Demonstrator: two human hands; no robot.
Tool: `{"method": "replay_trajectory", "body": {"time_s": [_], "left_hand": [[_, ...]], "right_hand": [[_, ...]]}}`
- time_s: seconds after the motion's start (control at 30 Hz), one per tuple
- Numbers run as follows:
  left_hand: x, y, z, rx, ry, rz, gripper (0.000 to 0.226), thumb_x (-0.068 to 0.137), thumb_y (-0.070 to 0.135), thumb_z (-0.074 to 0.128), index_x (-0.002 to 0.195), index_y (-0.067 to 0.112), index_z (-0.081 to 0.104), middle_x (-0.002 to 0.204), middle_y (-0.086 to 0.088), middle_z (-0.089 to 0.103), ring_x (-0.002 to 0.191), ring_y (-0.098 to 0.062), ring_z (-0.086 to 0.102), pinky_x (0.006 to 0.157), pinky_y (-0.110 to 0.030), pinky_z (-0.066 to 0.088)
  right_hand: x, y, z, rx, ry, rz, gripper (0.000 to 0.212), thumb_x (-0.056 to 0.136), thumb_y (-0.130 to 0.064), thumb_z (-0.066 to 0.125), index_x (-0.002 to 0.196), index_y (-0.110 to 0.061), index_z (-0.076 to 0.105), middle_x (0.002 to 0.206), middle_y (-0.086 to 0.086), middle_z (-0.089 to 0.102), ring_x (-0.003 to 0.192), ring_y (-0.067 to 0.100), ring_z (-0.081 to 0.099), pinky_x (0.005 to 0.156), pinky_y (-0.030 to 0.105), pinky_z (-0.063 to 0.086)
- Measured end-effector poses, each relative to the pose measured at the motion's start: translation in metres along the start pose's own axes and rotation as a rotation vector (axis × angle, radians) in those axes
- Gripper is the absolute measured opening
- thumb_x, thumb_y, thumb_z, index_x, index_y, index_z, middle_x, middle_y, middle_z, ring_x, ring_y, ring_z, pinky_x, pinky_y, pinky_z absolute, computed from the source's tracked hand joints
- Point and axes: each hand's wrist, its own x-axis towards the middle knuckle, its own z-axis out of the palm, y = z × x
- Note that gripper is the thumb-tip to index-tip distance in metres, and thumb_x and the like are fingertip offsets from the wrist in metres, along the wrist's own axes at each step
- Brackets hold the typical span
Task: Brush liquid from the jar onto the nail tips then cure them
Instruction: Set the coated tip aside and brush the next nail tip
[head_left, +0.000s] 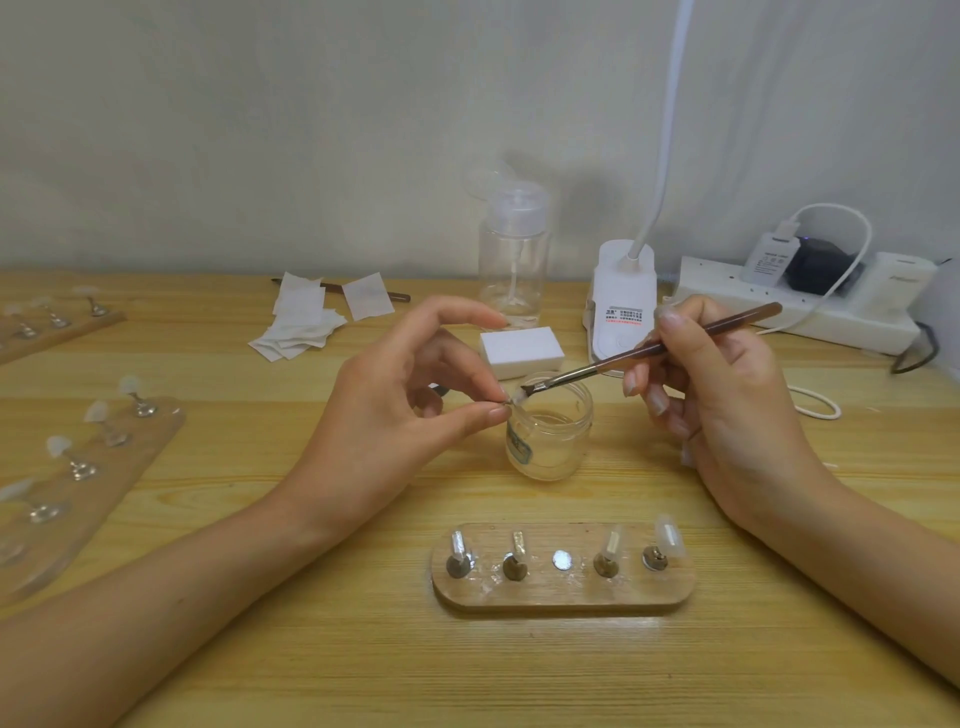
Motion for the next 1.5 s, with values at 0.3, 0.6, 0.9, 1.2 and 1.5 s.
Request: {"method": "replay_trajectory", "body": {"time_s": [0.3, 0.6, 0.9, 1.2, 1.5], "left_hand": [[-0.0011, 0.0028, 0.0008, 0.031, 0.012, 0.02, 0.044, 0.08, 0.013, 0.076, 0.118, 0.028, 0.06, 0.081, 0.005, 0.072, 0.079, -0.01, 0.068, 0.056, -0.031, 0.042], [-0.0012, 0.0035, 0.0008, 0.037, 0.018, 0.031, 0.043, 0.081, 0.015, 0.076, 0.118, 0.029, 0.059, 0.08, 0.007, 0.071, 0.079, -0.01, 0.068, 0.056, -0.033, 0.042], [-0.0017, 0.004, 0.001, 0.049, 0.016, 0.032, 0.042, 0.08, 0.015, 0.075, 0.117, 0.028, 0.06, 0.08, 0.007, 0.071, 0.079, -0.011, 0.066, 0.057, -0.03, 0.042], [-0.0017, 0.0032, 0.0005, 0.043, 0.018, 0.035, 0.041, 0.082, 0.015, 0.075, 0.118, 0.027, 0.06, 0.08, 0.006, 0.071, 0.08, -0.012, 0.068, 0.058, -0.039, 0.043], [-0.0015, 0.0026, 0.0005, 0.056, 0.023, 0.037, 0.04, 0.082, 0.015, 0.075, 0.117, 0.028, 0.061, 0.08, 0.007, 0.071, 0.081, -0.013, 0.068, 0.057, -0.04, 0.044]], "right_hand": [[-0.0007, -0.0008, 0.0002, -0.006, -0.013, -0.026, 0.026, 0.087, -0.039, 0.057, 0.079, -0.017, 0.048, 0.062, 0.004, 0.063, 0.046, 0.01, 0.044, 0.038, 0.016, 0.03], [-0.0003, -0.0004, 0.0, -0.01, -0.015, -0.028, 0.027, 0.089, -0.039, 0.057, 0.079, -0.016, 0.047, 0.063, 0.006, 0.063, 0.043, 0.011, 0.036, 0.04, 0.019, 0.023], [0.0, 0.0008, -0.0004, -0.012, -0.015, -0.039, 0.025, 0.09, -0.037, 0.056, 0.079, -0.017, 0.047, 0.063, 0.005, 0.063, 0.044, 0.011, 0.035, 0.04, 0.018, 0.027], [-0.0001, 0.0007, -0.0008, -0.032, -0.006, -0.033, 0.025, 0.089, -0.037, 0.055, 0.078, -0.016, 0.046, 0.063, 0.005, 0.064, 0.044, 0.011, 0.035, 0.039, 0.018, 0.026], [-0.0012, 0.0, -0.0016, -0.03, 0.007, -0.036, 0.024, 0.094, -0.033, 0.053, 0.078, -0.016, 0.046, 0.061, 0.005, 0.063, 0.043, 0.01, 0.035, 0.039, 0.017, 0.026]]}}
